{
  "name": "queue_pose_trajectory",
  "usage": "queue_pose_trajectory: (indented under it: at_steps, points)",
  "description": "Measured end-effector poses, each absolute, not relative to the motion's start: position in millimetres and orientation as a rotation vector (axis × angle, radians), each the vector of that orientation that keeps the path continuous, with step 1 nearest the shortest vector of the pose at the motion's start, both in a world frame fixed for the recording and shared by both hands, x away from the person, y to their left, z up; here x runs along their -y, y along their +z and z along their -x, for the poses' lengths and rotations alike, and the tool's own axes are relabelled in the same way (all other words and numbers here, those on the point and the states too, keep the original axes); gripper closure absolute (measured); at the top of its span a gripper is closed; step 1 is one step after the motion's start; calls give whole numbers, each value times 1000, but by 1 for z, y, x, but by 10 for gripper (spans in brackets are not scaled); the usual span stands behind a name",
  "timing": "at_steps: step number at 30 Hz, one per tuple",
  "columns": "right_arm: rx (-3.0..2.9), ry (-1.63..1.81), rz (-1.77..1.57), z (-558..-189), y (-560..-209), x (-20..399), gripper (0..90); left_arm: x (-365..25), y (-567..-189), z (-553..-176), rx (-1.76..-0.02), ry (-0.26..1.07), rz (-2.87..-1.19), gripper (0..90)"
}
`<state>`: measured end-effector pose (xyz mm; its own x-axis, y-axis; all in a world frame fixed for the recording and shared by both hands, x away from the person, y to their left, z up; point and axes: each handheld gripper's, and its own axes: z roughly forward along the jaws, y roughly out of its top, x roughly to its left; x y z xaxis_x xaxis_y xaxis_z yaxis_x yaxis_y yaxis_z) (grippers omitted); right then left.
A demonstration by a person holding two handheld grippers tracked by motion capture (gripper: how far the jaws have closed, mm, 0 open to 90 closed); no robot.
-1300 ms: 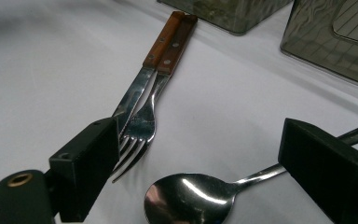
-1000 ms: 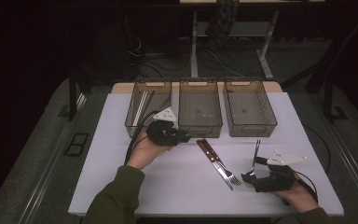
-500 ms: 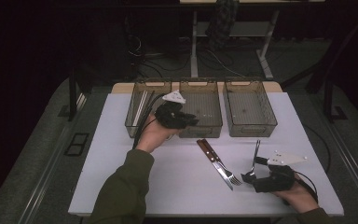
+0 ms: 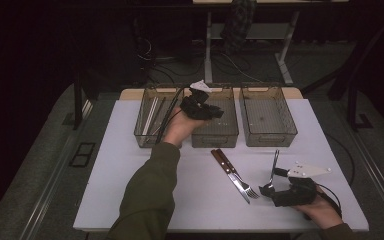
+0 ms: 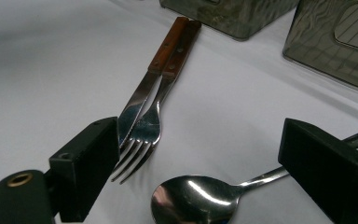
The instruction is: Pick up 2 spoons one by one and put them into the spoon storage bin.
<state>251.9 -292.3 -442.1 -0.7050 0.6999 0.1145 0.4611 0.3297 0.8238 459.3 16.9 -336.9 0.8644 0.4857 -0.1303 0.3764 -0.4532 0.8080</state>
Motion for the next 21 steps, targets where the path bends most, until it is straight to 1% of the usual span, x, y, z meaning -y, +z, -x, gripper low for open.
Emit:
queue_pose_trajectory:
  at_steps: [7,16,17,18,20,21]
  points:
    - [-2327,1333,-1042,-250,-441,293,122,-4,-345,-478,-645,170,-2107,731]
    - [-2327,1345,-1043,-251,-441,293,123,4,-363,-490,-697,156,-2107,724]
    - [-2327,1346,-1043,-251,-441,293,123,4,-365,-490,-694,154,-2105,705]
    - [-2327,1346,-1046,-251,-441,293,123,5,-365,-490,-696,171,-2111,664]
    - [-2328,1345,-1046,-251,-441,293,122,6,-365,-489,-695,182,-2111,516]
    - [-2328,1345,-1045,-251,-441,293,123,6,-364,-489,-696,192,-2111,477]
